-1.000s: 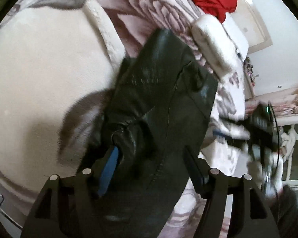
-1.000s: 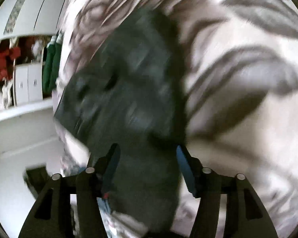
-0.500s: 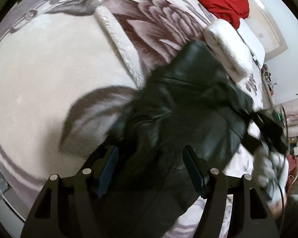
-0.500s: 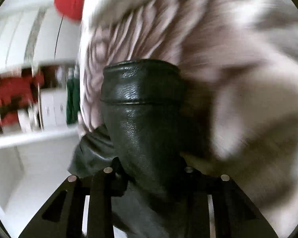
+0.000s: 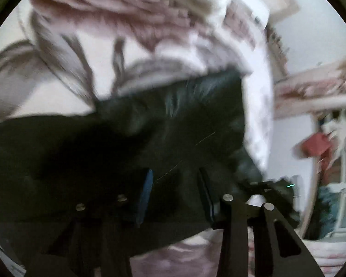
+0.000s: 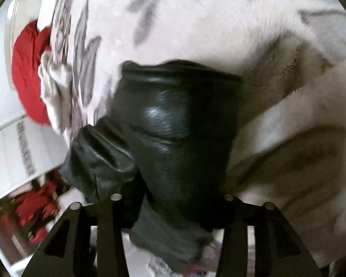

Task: Fold large clothes

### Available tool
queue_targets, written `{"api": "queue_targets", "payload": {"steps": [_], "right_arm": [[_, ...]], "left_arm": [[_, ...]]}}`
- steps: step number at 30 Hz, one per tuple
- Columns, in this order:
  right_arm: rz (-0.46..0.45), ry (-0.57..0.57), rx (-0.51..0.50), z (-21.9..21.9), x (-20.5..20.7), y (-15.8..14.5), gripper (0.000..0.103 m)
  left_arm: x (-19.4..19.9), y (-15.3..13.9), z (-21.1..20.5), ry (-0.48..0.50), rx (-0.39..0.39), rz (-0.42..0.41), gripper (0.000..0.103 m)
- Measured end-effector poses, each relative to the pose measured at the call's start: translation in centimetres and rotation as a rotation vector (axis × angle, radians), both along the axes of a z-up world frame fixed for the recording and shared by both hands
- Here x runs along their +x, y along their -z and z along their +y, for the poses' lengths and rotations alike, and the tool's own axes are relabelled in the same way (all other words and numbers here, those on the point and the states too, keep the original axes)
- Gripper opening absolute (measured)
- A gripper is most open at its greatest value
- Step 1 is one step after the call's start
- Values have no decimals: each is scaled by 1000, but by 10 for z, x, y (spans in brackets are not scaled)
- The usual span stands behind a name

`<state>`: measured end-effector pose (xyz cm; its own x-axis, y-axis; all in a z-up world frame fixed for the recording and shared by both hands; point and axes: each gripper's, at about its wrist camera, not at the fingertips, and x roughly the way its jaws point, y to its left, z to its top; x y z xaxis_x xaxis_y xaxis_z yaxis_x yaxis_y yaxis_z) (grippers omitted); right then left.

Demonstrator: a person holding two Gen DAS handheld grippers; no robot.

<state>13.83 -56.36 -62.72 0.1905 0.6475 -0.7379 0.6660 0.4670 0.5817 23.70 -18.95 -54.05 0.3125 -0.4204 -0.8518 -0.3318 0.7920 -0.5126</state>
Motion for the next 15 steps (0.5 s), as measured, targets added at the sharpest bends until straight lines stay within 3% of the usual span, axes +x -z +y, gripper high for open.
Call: {"api": "queue_targets", "payload": {"steps": [3,7,10,15], "right_arm": [[-37,-118,55,8,8,9,56],[-78,-238,98,42,27,26,68],[-101,-297,144,56,38,37,69],[-145,-192,165,63,50,51,73]], "left_arm": [[17,36,6,-25,7,38,28],[27,45,18,0,-39,36,29],[29,47,20,19,-46,31,28],[24,50,18,35,-57,31,28]]}}
